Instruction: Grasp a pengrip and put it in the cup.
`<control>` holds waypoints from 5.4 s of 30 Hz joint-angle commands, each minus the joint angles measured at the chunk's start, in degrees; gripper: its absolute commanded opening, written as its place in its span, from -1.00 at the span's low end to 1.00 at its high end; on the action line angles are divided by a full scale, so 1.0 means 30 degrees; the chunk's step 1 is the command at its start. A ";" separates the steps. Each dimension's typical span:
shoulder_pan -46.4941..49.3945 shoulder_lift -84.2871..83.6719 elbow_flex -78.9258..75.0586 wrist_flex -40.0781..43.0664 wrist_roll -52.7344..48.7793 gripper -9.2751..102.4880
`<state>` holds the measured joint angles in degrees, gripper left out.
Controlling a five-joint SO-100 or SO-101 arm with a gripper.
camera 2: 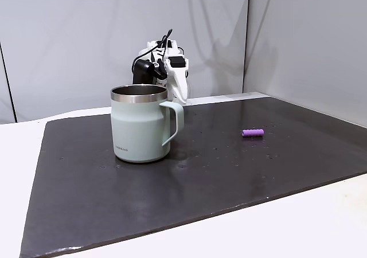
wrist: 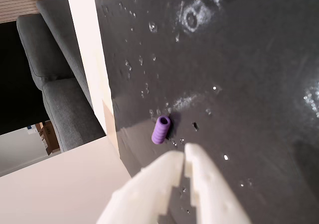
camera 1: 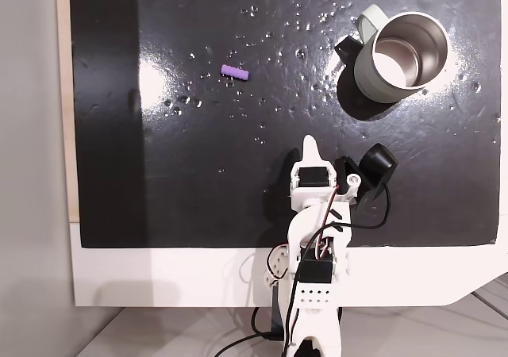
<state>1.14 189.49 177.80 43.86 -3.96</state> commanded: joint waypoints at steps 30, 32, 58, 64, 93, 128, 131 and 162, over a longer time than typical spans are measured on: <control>-0.5889 -2.7539 -3.0645 0.9404 0.9141 -0.52; -0.6211 -2.9443 -3.2227 1.0166 1.0020 -0.47; -0.7148 -4.3447 -4.1045 1.1572 1.0928 -0.38; -0.7148 -4.5674 -4.2891 1.1836 1.0869 -0.38; -0.7383 -4.9600 -4.8398 1.4971 1.1221 -0.83; 0.4629 -3.3574 -4.2158 1.5498 0.2607 -0.83; 0.5186 -3.3574 -4.2188 1.4502 0.1963 -0.83; 0.6299 -3.3223 -4.0928 1.1338 0.0703 -0.24</control>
<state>19.34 86.57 55.46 79.45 -1.05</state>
